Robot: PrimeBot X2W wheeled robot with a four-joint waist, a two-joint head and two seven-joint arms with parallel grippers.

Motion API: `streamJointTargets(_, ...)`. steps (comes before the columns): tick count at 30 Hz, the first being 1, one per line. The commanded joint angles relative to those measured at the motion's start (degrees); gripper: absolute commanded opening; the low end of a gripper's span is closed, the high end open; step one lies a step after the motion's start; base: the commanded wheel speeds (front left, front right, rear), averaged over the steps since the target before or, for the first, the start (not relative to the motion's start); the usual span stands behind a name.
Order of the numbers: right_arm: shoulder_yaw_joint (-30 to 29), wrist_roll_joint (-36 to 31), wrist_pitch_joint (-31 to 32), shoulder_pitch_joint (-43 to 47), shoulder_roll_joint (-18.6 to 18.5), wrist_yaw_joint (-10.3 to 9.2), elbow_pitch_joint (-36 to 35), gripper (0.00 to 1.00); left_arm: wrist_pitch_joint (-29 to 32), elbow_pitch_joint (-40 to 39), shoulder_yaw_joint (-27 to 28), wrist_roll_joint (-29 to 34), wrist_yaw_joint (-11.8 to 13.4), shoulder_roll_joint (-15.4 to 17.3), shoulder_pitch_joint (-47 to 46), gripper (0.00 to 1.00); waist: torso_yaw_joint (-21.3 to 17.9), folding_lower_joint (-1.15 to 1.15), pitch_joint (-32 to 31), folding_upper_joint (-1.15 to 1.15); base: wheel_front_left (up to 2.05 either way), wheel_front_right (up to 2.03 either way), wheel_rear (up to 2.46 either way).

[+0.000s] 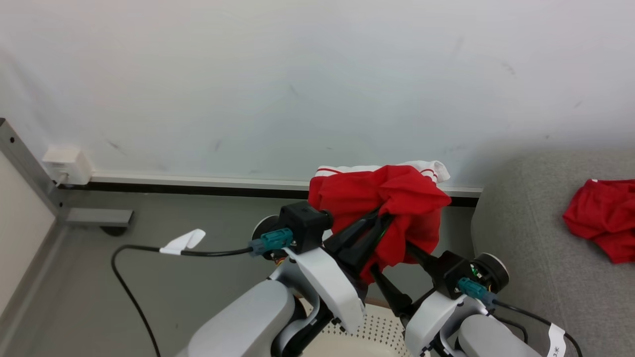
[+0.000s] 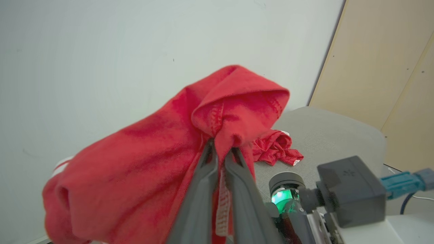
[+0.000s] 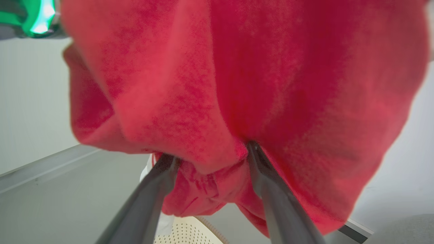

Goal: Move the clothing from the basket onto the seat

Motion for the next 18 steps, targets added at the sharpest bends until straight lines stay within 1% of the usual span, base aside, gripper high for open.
streamJointTargets(1, -0.3, -0.2, 0.0, -1.2, 0.1, 0.04, 1.1, 1.00, 0.3, -0.3, -0.2, -0.9, -0.3, -0.1, 0.5, 0.00, 0.6, 0.00, 0.2, 0.00, 0.00, 0.00, 0.00)
streamJointTargets(5, -0.9, 0.1, 0.0, -2.5, 0.2, 0.04, 2.8, 1.00, 0.8, -0.9, -0.7, -1.2, -0.4, -0.5, 0.7, 0.00, 1.4, 0.00, 0.4, 0.00, 0.00, 0.00, 0.00)
streamJointTargets(6, -0.9, 0.2, 0.0, -2.7, 0.3, 0.04, 3.0, 0.79, 0.9, -1.0, -0.7, -1.4, -0.5, -0.6, 0.8, 0.00, 1.6, 0.00, 0.5, 0.00, 0.00, 0.00, 0.00)
streamJointTargets(7, -0.9, 0.2, 0.0, -2.9, 0.3, 0.04, 3.2, 0.46, 0.9, -1.1, -0.9, -1.3, -0.5, -0.6, 0.8, 0.00, 1.7, 0.00, 0.5, 0.00, 0.00, 0.00, 0.00)
streamJointTargets(8, -1.1, 0.3, 0.0, -3.1, 0.3, 0.04, 3.1, 0.26, 1.0, -1.1, -0.9, -1.3, -0.5, -0.5, 0.9, 0.00, 1.8, 0.00, 0.5, 0.00, 0.00, 0.00, 0.00)
streamJointTargets(9, -1.3, 0.3, 0.0, -3.3, 0.3, 0.04, 2.8, 0.00, 0.9, -1.1, -1.0, -1.4, -0.4, -0.4, 0.9, 0.00, 1.8, 0.00, 0.5, 0.00, 0.00, 0.00, 0.00)
streamJointTargets(13, -1.7, 0.5, 0.0, -3.3, 0.1, 0.04, 2.4, 0.00, 0.8, -1.0, -0.8, -1.7, -0.2, 0.0, 1.0, 0.00, 1.8, 0.00, 0.6, 0.00, 0.00, 0.00, 0.00)
streamJointTargets(18, -2.3, 1.7, 0.0, -1.7, -0.5, 0.04, 1.0, 0.00, 0.2, 1.0, 0.2, -2.1, 0.4, 0.9, 1.2, 0.00, 1.3, 0.00, 0.6, 0.00, 0.00, 0.00, 0.00)
